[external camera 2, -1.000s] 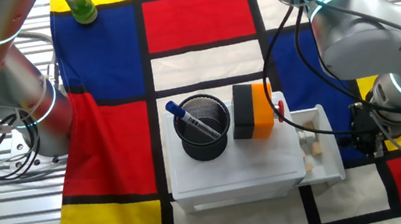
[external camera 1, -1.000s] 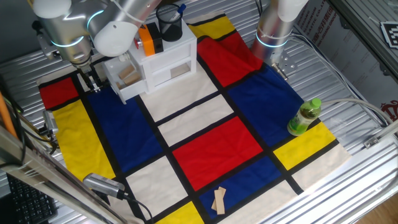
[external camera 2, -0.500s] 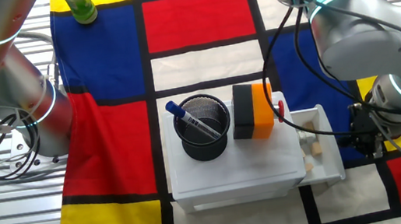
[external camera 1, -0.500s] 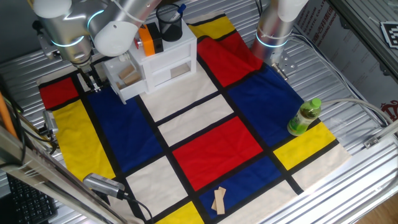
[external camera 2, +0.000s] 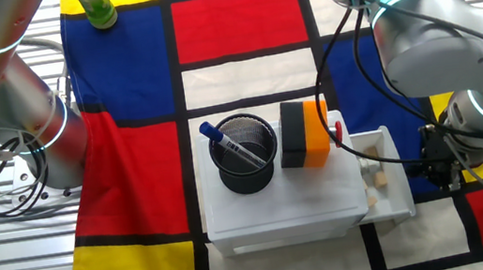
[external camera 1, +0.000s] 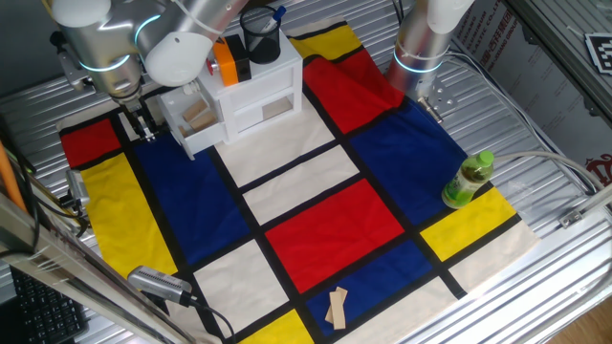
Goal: Use the gripper to push and close the drawer
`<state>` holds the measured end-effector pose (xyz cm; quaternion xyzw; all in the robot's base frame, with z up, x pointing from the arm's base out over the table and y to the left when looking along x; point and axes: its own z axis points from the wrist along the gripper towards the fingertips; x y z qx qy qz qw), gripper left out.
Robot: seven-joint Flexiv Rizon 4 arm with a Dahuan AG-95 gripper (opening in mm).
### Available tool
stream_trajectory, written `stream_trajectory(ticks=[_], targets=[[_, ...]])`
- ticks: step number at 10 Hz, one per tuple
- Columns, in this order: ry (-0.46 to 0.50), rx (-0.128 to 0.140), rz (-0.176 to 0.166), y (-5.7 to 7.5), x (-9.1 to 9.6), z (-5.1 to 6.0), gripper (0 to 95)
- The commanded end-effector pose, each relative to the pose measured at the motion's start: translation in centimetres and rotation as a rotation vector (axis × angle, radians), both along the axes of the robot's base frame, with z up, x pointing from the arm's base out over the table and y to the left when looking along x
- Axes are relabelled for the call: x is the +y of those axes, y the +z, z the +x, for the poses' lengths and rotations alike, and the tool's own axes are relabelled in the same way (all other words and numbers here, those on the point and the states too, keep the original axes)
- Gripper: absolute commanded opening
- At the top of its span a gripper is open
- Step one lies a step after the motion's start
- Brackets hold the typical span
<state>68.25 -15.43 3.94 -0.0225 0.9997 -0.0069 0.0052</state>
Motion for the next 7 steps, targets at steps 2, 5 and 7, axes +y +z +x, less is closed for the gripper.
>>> stream_trajectory(ticks=[2, 5, 7], targets=[[0.002, -0.001, 0.000, -0.03, -0.04, -0.16, 0.0], [0.002, 0.000, 0.000, 0.00, -0.02, -0.24, 0.0], [0.003, 0.005, 0.001, 0.02, -0.07, -0.32, 0.0]])
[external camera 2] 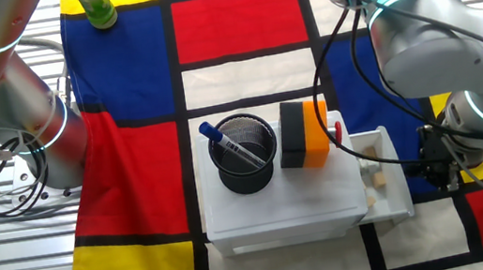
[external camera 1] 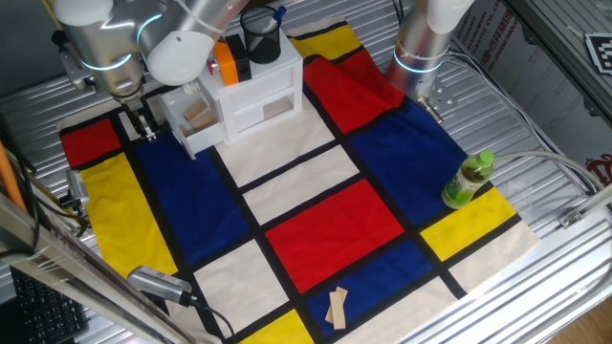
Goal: Use the gripper to push and close the drawer
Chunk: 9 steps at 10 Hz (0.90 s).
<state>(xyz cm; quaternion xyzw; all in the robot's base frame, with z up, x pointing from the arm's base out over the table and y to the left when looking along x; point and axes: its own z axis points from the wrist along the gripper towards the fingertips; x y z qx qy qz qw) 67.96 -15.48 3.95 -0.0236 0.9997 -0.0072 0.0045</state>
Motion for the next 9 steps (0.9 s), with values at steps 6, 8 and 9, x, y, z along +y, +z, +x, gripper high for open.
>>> stream_trajectory(ticks=[6, 8, 9], targets=[[0.007, 0.008, 0.004, -0.12, -0.34, -0.33, 0.0], [0.008, 0.008, 0.005, -0.10, -0.37, -0.34, 0.0], [0.009, 0.007, 0.004, -0.10, -0.37, -0.34, 0.0]])
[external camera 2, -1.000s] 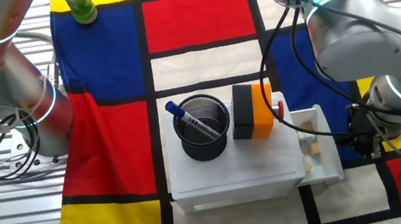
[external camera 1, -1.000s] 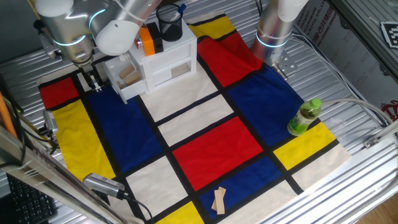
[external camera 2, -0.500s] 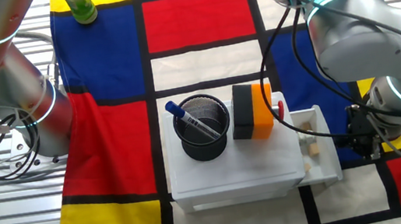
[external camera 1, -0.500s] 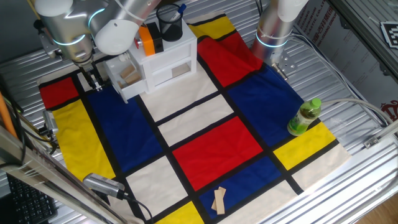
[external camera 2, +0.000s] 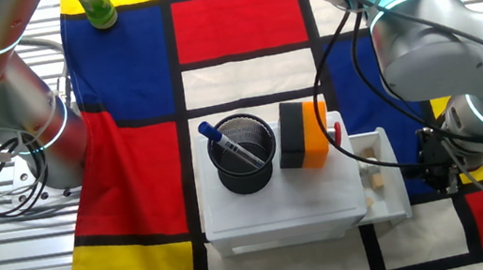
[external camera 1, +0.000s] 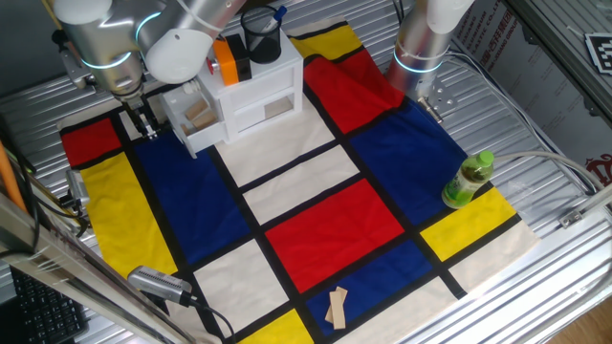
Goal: Use the gripper to push and close the drawer
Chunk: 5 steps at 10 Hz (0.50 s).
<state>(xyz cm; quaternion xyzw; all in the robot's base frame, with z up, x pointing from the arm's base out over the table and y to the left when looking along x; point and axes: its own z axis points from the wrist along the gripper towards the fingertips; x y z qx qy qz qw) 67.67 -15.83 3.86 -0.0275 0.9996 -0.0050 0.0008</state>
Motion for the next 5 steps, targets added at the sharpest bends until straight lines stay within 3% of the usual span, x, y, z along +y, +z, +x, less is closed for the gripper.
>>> stream_trajectory(ticks=[1, 5], targets=[[0.002, -0.001, 0.000, 0.00, -0.03, -0.05, 0.0], [0.006, -0.003, 0.001, 0.10, 0.08, 0.05, 0.0]])
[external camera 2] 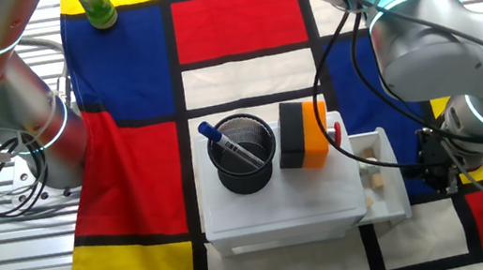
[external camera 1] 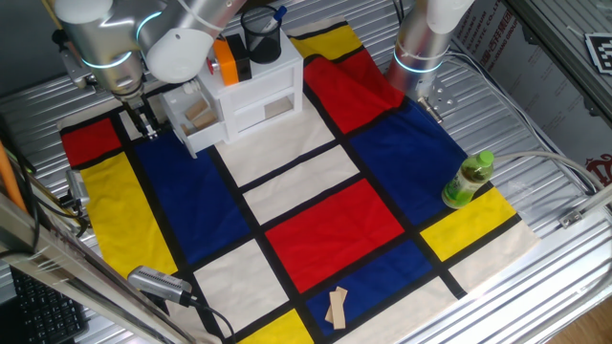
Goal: Use the gripper to push and close the drawer
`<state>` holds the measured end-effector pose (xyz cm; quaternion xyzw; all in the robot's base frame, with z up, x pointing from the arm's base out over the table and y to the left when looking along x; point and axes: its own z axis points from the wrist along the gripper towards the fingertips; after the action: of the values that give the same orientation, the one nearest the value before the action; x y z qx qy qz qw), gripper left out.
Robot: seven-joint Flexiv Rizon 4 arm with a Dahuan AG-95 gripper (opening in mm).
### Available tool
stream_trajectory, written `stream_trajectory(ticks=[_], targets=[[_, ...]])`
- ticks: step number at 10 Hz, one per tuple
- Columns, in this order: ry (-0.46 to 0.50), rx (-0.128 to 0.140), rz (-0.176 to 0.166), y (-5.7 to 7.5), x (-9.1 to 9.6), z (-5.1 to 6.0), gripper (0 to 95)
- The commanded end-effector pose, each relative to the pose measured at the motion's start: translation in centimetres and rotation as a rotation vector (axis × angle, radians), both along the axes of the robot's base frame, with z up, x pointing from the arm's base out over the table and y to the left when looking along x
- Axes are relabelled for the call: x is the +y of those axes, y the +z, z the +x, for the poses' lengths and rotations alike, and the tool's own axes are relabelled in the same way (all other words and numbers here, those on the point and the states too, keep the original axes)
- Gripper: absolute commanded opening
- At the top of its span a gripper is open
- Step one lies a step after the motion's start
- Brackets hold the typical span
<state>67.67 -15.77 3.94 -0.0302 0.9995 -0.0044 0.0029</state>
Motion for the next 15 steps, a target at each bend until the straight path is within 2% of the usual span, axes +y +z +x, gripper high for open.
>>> stream_trajectory(ticks=[1, 5, 15], targets=[[0.002, 0.002, -0.001, 0.07, 0.08, 0.11, 0.0], [0.001, 0.004, 0.001, 0.35, 0.44, 0.45, 0.0], [0.005, 0.005, 0.002, 0.35, 0.44, 0.45, 0.0]])
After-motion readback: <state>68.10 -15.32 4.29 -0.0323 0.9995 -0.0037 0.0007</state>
